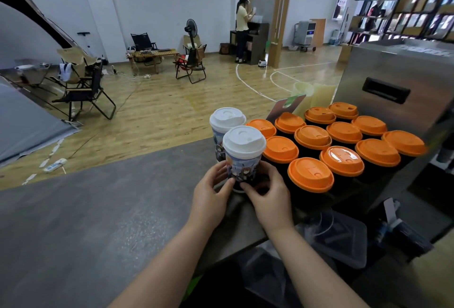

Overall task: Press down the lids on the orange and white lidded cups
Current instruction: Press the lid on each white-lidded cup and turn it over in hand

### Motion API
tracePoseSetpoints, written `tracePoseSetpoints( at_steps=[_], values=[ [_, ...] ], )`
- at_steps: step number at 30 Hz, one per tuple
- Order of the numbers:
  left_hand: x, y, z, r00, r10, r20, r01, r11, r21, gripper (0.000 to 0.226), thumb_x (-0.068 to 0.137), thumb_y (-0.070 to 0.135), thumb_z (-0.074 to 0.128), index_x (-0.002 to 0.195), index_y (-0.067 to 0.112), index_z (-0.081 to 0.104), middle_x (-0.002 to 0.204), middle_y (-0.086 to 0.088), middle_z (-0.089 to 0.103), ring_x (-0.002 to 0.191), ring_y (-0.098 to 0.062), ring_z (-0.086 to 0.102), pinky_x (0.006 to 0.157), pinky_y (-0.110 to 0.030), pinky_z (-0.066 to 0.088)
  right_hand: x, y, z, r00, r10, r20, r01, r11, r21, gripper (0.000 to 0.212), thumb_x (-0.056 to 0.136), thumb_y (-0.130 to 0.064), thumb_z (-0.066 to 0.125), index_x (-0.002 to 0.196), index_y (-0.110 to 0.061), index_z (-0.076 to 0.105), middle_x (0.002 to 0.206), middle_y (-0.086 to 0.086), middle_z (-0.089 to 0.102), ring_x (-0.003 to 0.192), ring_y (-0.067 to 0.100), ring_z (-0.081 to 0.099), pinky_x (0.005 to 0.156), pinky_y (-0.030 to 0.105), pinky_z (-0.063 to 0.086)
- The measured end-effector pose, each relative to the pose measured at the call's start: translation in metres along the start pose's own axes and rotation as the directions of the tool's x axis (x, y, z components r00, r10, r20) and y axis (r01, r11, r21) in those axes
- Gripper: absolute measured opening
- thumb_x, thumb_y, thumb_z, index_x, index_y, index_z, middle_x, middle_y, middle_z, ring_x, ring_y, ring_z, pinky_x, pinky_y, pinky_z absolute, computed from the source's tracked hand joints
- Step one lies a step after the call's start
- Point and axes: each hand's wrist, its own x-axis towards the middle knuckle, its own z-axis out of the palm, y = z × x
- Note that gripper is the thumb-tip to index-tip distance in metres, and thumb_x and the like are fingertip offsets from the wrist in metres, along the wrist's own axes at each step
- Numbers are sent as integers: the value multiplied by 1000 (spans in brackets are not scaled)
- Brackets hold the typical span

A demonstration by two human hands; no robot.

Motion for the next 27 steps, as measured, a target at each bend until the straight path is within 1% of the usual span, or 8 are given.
tracePoseSetpoints(
  at_steps=[5, 7, 10, 13, 17, 20, 23, 27],
  values=[
    [-1, 7, -3, 994, -96, -46, 93, 993, -71, 38, 92, 1, 66, 128, 14, 60, 115, 1, 70, 106, -10, 68, 94, -28, 55, -7, -8, -4, 998, -4, -58, -1, 996, -89, 32, 80, -21, 82, 99, -31, 59, 89, -14, 66, 80, 2, 64, 68, 15, 50],
    [-2, 12, -12, 978, -205, -26, 199, 969, -147, 31, 94, 0, 61, 123, 14, 62, 112, -3, 69, 102, -15, 68, 86, -30, 58, -14, -13, -8, 997, -14, -78, 6, 994, -106, 21, 86, -23, 77, 85, -29, 57, 75, -11, 62, 73, 4, 61, 61, 13, 44],
    [-13, 20, -46, 920, -378, 107, 392, 884, -254, 20, 98, 1, 54, 113, 10, 65, 105, -11, 70, 89, -17, 67, 71, -26, 57, -31, -22, -9, 1000, -16, -13, 15, 998, -63, 23, 94, -26, 66, 72, -25, 56, 65, -4, 59, 62, 12, 57, 57, 28, 45],
    [-35, 20, -103, 917, -362, 167, 392, 895, -211, 21, 100, 0, 51, 99, 12, 68, 91, -7, 73, 76, -15, 67, 65, -23, 56, -51, -40, 9, 993, -49, 107, 50, 999, -3, 36, 94, -38, 57, 64, -19, 52, 58, 5, 52, 55, 19, 51, 57, 39, 43],
    [-67, 15, -198, 951, -309, -24, 302, 940, -157, 22, 99, -6, 47, 99, 7, 66, 86, -10, 69, 71, -15, 64, 60, -21, 53, -72, -78, 70, 960, -93, 262, 85, 995, 44, 44, 95, -42, 53, 61, -15, 49, 56, 8, 51, 53, 21, 50, 56, 39, 42],
    [-94, 10, -276, 953, -260, -158, 245, 964, -105, 21, 98, -9, 47, 101, 0, 65, 85, -11, 67, 71, -16, 63, 57, -19, 53, -89, -109, 129, 927, -104, 360, 77, 993, 88, 38, 96, -31, 58, 61, -20, 51, 54, -2, 55, 49, 6, 50, 51, 25, 41],
    [-124, 6, -356, 931, -256, -262, 252, 966, -47, 21, 99, -9, 47, 102, -1, 66, 87, -12, 68, 74, -18, 62, 58, -18, 53, -112, -145, 193, 873, -100, 478, 33, 989, 146, 38, 98, -18, 61, 61, -22, 54, 54, -4, 58, 49, 3, 50, 50, 17, 40],
    [-177, 2, -465, 900, -253, -355, 294, 954, 65, 22, 99, -7, 49, 98, 3, 68, 82, -2, 72, 73, -11, 65, 61, -19, 51, -158, -199, 281, 795, -99, 598, -34, 978, 207, 37, 98, -11, 61, 62, -19, 58, 53, -2, 60, 47, 2, 51, 51, 14, 42]
  ],
)
